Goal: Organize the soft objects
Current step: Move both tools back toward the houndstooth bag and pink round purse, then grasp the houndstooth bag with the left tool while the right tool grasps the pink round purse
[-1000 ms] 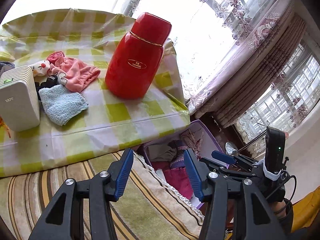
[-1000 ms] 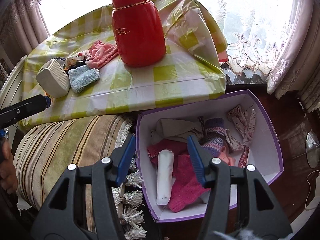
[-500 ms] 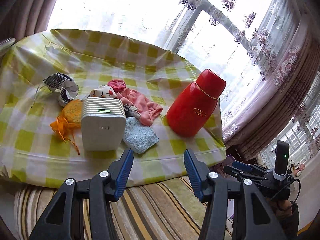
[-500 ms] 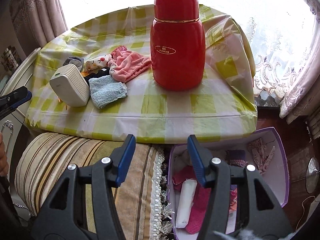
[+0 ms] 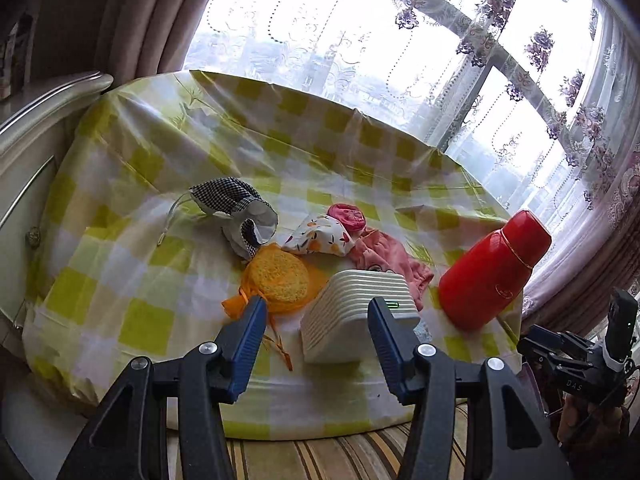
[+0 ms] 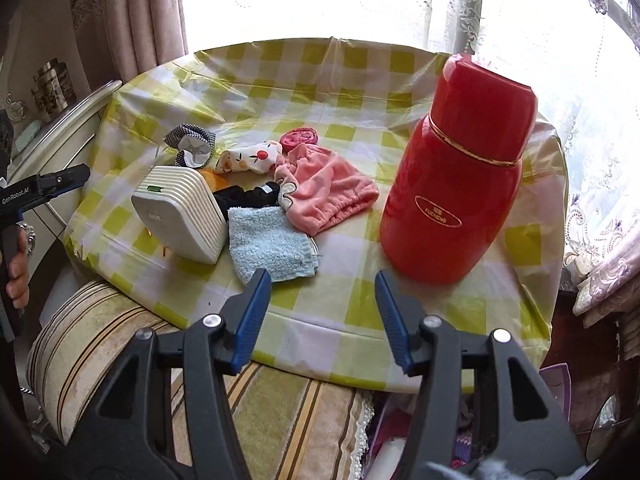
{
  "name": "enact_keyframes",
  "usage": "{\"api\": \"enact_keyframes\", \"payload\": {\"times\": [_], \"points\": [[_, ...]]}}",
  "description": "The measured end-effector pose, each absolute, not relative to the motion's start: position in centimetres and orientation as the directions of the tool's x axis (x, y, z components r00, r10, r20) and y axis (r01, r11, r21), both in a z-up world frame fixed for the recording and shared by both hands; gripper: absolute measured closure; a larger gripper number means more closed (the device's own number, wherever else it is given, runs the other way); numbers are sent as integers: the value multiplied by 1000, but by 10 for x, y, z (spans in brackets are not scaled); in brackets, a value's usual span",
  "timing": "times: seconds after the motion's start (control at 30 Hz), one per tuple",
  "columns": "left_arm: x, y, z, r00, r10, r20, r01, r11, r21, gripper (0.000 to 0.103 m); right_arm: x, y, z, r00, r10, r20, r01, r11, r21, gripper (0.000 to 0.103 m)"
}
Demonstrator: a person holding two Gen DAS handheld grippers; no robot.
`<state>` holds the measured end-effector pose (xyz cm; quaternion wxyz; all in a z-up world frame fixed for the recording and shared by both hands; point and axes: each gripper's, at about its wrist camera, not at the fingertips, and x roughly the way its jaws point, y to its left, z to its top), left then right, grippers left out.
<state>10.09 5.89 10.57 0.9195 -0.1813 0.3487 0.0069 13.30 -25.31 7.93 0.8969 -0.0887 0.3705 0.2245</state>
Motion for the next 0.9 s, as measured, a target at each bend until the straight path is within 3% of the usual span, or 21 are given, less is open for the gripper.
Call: {"api": "enact_keyframes", "payload": {"times": [0.2, 0.33, 0.5, 0.63, 0.9], "points": [[138, 93, 99, 754, -95, -650, -190, 916, -354, 42, 173, -213, 99, 654, 369, -660, -521, 853, -39, 45], [167, 112, 90, 748, -103, -656, -215, 897, -386, 34, 208, -187, 105, 644, 393, -656, -546, 837, -34, 45], [210, 140, 64, 718, -141, -682, -267, 848, -457, 32, 255, -157, 105, 610, 413, -676, -576, 817, -20, 45], [240, 155, 41, 694, -163, -702, -313, 809, -497, 24, 294, -138, 97, 584, 418, -696, -578, 816, 4, 27], [294, 166, 0, 632, -173, -756, -369, 790, -490, 20, 372, -102, 60, 471, 416, -778, -566, 819, 94, 22]]}}
